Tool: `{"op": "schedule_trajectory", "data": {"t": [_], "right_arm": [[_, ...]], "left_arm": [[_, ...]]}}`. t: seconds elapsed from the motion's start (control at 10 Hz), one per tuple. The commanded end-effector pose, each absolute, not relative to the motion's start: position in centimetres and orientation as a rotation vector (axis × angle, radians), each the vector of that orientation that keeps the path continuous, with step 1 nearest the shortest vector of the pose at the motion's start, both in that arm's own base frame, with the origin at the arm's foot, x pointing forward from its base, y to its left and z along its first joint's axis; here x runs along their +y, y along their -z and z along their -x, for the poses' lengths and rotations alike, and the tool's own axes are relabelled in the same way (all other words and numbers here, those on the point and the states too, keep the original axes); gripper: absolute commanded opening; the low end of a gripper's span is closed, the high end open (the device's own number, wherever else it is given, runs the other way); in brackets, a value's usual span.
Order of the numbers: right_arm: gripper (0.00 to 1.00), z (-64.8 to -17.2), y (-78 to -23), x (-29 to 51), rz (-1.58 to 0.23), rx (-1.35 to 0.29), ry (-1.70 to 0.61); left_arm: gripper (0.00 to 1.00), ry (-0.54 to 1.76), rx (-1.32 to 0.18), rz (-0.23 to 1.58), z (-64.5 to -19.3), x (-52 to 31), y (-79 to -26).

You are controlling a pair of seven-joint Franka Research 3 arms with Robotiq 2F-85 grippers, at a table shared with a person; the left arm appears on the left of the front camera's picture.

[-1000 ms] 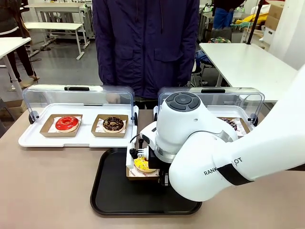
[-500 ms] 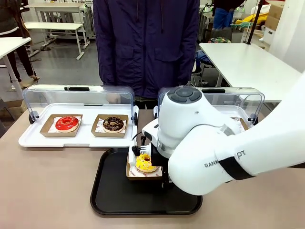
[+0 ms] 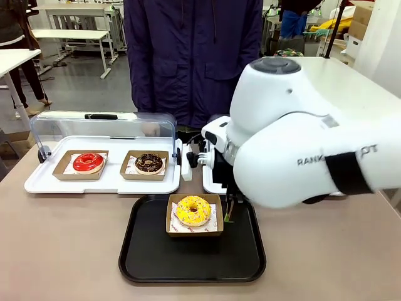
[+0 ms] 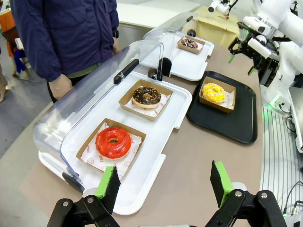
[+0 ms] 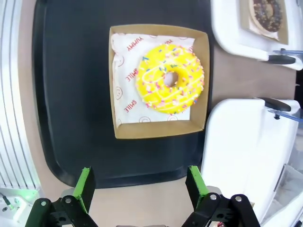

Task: Move the third donut from the left to the tray.
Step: Pick up the Paper togo box containing the Donut indicated by the person and place it on the Handle tray.

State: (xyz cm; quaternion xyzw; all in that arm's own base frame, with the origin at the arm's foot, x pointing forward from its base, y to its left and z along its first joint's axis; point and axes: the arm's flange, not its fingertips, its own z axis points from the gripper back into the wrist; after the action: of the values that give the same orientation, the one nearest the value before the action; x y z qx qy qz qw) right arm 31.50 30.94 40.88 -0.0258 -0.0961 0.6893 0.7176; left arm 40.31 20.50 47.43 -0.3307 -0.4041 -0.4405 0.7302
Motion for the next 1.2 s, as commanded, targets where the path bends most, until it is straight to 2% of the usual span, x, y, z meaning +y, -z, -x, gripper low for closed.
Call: {"op": "schedule_trajectory", "data": {"t": [0.0,0.1,0.2,1.1], "right_arm": [[1.0,-31.65,-41.2,30.09,0.003,-0.197,-1.554],[1.0,-32.0,-41.2,30.02,-0.015,-0.194,-1.572],[1.0,-31.67,-41.3,30.49,0.055,-0.213,-1.528],[1.0,-31.67,-41.3,30.49,0.055,-0.213,-1.528]], "left_arm": [[1.0,0.982,-0.898,0.734,-40.15,20.5,-47.59],[1.0,0.982,-0.898,0.734,-40.15,20.5,-47.59],[1.0,0.982,-0.898,0.734,-40.15,20.5,-47.59],[1.0,0.982,-0.898,0.734,-40.15,20.5,-47.59]]}}
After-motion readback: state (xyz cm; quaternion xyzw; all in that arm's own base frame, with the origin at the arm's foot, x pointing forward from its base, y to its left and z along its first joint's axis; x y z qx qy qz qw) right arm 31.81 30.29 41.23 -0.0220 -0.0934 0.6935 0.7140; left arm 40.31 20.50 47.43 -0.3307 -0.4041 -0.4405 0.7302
